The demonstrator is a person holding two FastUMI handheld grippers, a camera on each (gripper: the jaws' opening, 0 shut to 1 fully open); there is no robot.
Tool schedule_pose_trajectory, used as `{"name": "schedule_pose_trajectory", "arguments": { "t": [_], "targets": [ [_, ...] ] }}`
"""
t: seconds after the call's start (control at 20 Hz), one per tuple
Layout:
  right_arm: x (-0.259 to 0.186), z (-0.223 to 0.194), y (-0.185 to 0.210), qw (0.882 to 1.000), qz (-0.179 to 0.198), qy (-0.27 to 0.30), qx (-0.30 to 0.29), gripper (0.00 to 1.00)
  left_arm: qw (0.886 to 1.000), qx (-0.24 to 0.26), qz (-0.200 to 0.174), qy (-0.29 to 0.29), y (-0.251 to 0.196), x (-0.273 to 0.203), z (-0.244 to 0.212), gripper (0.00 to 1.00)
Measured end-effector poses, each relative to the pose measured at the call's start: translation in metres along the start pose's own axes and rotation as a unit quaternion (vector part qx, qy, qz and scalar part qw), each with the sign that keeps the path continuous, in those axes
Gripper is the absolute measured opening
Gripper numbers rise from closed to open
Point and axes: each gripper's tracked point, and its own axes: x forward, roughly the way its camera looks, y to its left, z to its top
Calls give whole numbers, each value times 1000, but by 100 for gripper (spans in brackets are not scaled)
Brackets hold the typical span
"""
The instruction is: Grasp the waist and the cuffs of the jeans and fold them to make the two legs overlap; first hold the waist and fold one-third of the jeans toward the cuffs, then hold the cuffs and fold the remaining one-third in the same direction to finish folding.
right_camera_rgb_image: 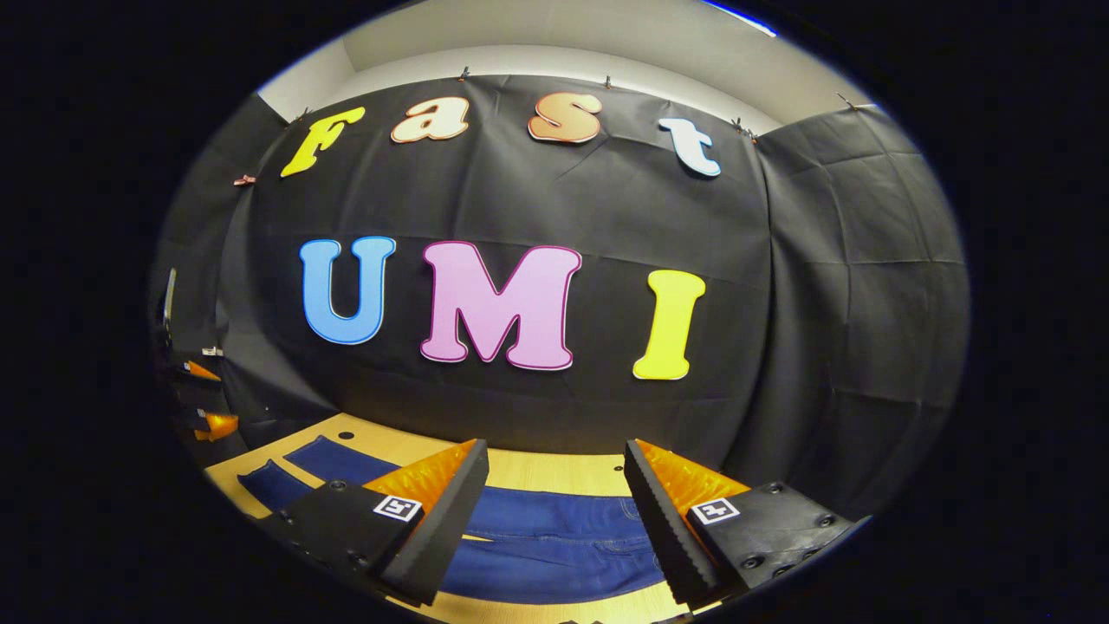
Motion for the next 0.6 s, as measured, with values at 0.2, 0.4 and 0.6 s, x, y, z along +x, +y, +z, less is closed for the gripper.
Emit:
{"name": "schedule_pose_trajectory", "arguments": {
  "t": [0.2,0.4,0.6],
  "targets": [
    [-9,-16,-10,999,-26,30,-4,96,979,161,-64,107,10,13,-118,98],
    [-21,-37,-10,997,-45,66,-1,96,938,266,-143,171,-11,16,-212,98],
    [-21,-44,-12,994,-49,93,-16,96,897,330,-207,208,-21,20,-271,98]
  ]
}}
